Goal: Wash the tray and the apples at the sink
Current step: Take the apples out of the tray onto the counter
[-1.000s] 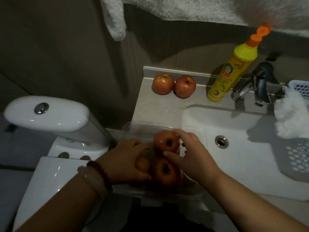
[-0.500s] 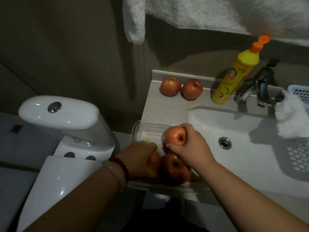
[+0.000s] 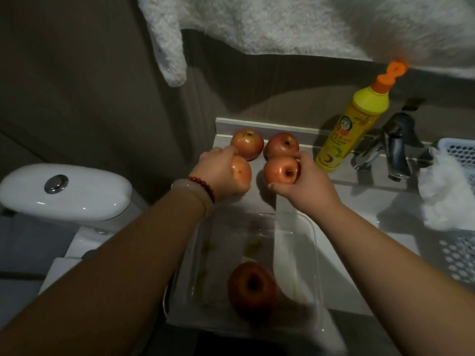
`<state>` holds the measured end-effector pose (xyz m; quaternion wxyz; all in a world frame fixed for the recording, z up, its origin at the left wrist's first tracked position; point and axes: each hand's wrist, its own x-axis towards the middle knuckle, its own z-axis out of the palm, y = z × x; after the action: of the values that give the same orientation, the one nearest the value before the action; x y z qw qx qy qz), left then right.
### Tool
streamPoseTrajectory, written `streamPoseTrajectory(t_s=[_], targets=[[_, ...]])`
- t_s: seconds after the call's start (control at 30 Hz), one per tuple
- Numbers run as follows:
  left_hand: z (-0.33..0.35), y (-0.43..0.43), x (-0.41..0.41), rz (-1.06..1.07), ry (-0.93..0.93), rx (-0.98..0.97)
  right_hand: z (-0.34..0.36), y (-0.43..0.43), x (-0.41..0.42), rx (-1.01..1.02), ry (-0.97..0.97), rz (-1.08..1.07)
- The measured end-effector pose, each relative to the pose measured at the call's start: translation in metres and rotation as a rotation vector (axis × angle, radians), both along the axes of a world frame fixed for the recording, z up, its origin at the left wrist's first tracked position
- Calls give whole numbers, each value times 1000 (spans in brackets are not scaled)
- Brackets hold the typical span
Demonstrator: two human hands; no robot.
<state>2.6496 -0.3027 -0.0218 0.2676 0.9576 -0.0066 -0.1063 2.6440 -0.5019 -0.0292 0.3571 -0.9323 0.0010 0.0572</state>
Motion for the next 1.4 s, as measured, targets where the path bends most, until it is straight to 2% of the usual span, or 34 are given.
streamPoseTrajectory(t_s=[0.13, 0.23, 0.6, 0.67, 0.77, 0.83, 0.9, 1.03, 1.17, 1.33, 1.4], targets=[[-26, -7, 24, 12, 49, 38, -19, 8, 21, -76, 51, 52], [-37, -12, 32, 13, 7, 45, -27, 12, 27, -109, 66, 60], [-35, -5, 22, 116, -37, -170, -36, 10, 33, 15, 63, 9], [-33, -3, 7, 155, -84, -110, -31, 5, 26, 56, 43, -2], [-30, 9, -25, 184, -155, -62, -19, -12, 1, 53, -39, -40], [-31, 19, -54, 147, -107, -92, -10, -21, -29, 38, -89, -49], [-37, 25, -83, 75, -68, -42, -2, -23, -65, 81, -97, -19], [-49, 24, -123, 103, -6, 38, -4, -9, -134, 120, 63, 260], [-56, 31, -135, 190, -22, -59, -25, 8, -165, 16, 203, 444], [-51, 36, -152, 158, -114, -47, -37, 19, -177, 11, 167, 369], [-47, 33, -156, 168, -74, -39, -37, 21, -181, 11, 144, 289]])
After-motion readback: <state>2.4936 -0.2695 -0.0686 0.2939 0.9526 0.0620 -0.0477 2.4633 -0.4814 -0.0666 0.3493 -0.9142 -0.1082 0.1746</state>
